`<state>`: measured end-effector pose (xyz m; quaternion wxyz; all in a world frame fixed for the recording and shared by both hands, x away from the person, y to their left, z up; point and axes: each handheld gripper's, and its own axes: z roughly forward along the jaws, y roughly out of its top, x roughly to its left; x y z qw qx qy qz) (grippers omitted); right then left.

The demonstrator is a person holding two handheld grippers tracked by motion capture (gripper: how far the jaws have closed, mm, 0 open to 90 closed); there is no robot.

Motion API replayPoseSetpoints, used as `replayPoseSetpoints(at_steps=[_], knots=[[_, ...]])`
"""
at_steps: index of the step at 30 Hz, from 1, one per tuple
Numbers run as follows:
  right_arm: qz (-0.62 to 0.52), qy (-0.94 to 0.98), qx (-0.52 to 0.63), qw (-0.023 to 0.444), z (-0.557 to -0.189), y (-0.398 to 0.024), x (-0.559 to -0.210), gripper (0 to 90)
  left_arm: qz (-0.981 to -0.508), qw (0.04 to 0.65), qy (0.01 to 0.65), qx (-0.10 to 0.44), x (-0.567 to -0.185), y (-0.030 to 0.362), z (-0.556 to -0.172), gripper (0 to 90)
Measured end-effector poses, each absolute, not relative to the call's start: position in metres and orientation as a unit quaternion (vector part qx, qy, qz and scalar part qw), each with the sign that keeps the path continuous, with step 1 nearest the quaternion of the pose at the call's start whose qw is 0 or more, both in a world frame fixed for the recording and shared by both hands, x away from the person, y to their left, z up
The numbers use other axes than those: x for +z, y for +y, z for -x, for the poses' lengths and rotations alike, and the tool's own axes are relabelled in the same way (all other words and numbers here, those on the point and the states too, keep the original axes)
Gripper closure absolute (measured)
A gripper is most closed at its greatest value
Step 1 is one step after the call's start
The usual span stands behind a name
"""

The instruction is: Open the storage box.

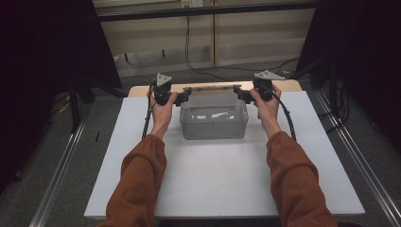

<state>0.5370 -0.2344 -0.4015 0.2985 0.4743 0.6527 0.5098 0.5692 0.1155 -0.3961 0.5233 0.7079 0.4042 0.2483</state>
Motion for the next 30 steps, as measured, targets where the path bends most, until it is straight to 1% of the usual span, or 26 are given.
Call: replayPoseSetpoints(at_steps=[3, 7, 11, 14, 22, 25, 27, 30], knots=[[-0.472, 0.651, 0.511, 0.305, -0.534, -0.234, -0.401, 5.3, -0.695, 0.538, 0.4, 0.261, -0.395, 0.117, -0.565, 3.2], [-0.469, 0.645, 0.512, 0.319, -0.528, -0.235, -0.398, 5.1, -0.699, 0.539, 0.387, 0.267, -0.395, 0.116, -0.559, 3.3], [-0.465, 0.638, 0.518, 0.329, -0.52, -0.238, -0.393, 4.0, -0.692, 0.551, 0.384, 0.263, -0.393, 0.115, -0.554, 3.2], [-0.461, 0.633, 0.521, 0.339, -0.51, -0.24, -0.389, 2.9, -0.699, 0.548, 0.373, 0.268, -0.394, 0.116, -0.55, 3.1], [-0.451, 0.631, 0.52, 0.358, -0.495, -0.241, -0.387, 0.1, -0.699, 0.553, 0.371, 0.263, -0.392, 0.118, -0.537, 2.3], [-0.45, 0.629, 0.523, 0.359, -0.491, -0.24, -0.388, 0.1, -0.694, 0.564, 0.365, 0.26, -0.392, 0.12, -0.533, 2.2], [-0.45, 0.63, 0.522, 0.358, -0.487, -0.24, -0.391, 0.1, -0.693, 0.56, 0.367, 0.268, -0.391, 0.121, -0.53, 1.7], [-0.449, 0.629, 0.529, 0.35, -0.482, -0.238, -0.392, 0.2, -0.69, 0.564, 0.368, 0.265, -0.391, 0.125, -0.525, 1.8]])
